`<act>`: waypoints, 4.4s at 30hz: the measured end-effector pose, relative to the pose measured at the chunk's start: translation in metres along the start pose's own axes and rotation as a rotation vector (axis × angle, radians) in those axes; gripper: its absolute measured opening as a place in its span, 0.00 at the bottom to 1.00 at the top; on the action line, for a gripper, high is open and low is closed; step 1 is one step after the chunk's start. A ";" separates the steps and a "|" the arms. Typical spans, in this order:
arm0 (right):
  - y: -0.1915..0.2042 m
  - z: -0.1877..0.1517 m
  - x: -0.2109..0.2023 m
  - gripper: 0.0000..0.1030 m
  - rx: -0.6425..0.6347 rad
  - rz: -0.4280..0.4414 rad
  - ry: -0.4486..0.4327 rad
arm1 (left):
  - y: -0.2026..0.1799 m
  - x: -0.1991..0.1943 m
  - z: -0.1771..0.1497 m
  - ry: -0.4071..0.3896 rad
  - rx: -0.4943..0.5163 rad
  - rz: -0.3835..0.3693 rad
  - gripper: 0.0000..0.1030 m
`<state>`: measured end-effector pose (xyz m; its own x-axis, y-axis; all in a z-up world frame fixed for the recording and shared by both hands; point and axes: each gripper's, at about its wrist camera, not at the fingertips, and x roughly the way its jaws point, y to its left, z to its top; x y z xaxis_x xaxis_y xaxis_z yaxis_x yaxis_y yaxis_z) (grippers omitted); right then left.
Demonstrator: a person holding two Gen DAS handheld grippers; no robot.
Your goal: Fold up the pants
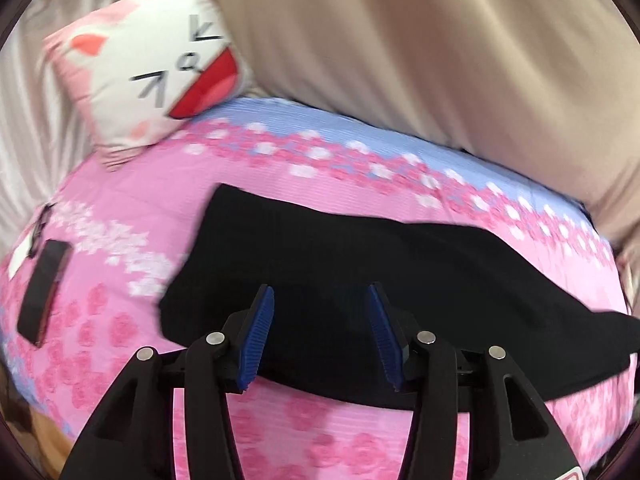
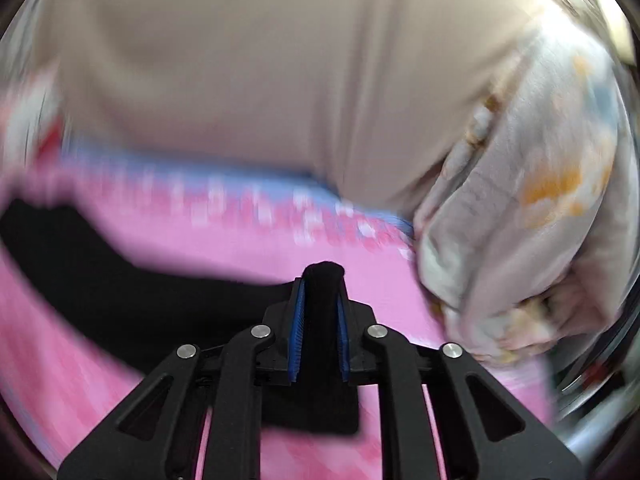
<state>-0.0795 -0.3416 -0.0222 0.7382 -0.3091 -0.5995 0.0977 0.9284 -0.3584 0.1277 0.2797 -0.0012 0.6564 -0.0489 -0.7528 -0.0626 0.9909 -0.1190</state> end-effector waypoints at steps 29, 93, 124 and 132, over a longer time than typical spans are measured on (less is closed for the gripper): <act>-0.026 -0.030 0.007 0.65 0.014 0.137 0.202 | -0.144 0.008 -0.009 0.041 0.185 -0.340 0.54; 0.269 0.155 0.060 0.64 0.102 0.612 0.064 | 0.169 0.064 -0.015 0.064 -0.462 -0.121 0.17; 0.454 0.285 0.169 0.14 -0.241 0.771 0.100 | 0.107 0.085 -0.021 0.156 -0.169 0.148 0.45; 0.405 0.280 0.142 0.17 0.001 0.826 0.052 | 0.096 0.060 -0.011 0.132 -0.154 0.184 0.39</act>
<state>0.2513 0.0487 -0.0524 0.5404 0.4636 -0.7021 -0.4623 0.8609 0.2126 0.1532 0.3709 -0.0650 0.5203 0.1041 -0.8476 -0.2916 0.9546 -0.0617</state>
